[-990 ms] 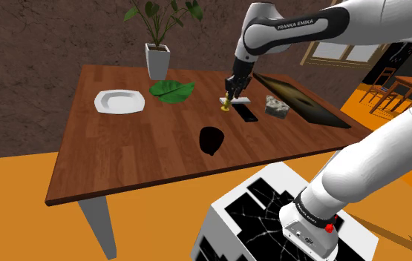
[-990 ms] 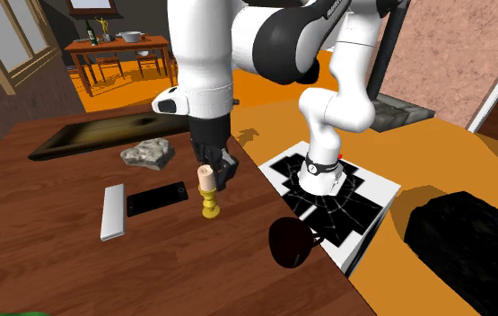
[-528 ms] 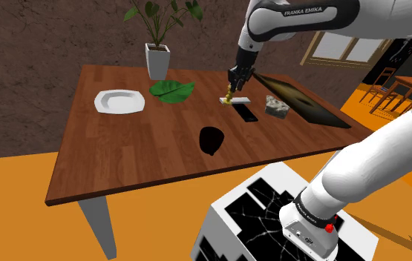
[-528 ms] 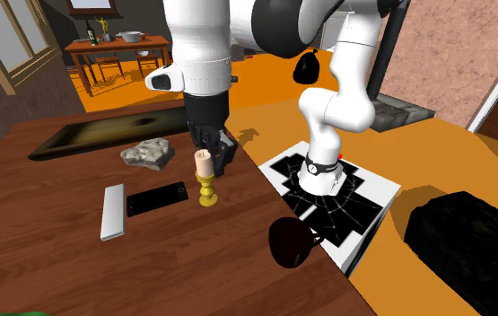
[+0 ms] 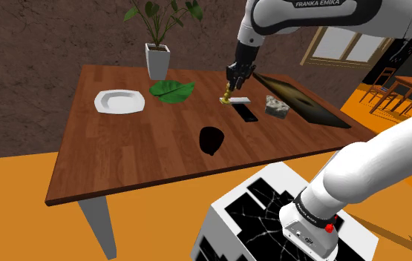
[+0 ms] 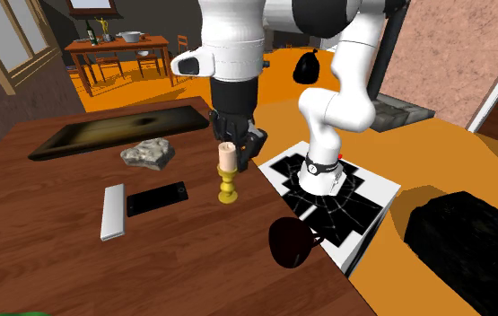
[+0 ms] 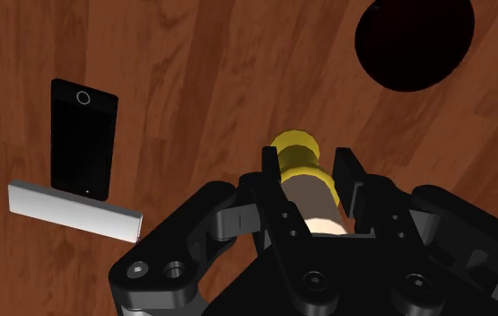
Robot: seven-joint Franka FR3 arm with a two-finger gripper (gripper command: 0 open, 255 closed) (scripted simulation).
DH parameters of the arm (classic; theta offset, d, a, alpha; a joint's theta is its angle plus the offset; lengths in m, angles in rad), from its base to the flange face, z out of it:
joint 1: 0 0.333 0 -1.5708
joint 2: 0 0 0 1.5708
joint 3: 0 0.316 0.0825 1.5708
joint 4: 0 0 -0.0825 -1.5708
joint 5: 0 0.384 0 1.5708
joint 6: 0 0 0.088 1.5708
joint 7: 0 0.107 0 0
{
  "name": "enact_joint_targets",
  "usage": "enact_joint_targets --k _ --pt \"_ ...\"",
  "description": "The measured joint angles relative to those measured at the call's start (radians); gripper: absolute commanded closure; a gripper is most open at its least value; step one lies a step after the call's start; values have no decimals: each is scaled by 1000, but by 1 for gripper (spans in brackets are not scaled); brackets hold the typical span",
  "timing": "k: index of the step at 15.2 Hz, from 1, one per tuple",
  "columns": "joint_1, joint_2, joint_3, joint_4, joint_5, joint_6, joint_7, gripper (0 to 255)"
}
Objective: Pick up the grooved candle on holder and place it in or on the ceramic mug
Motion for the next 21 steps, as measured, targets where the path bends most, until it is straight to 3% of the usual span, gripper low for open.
enact_joint_targets --k 11,21 --pt "104 -143 166 -69 81 -69 234 255" --pt "116 -152 187 -196 96 49 252 255"
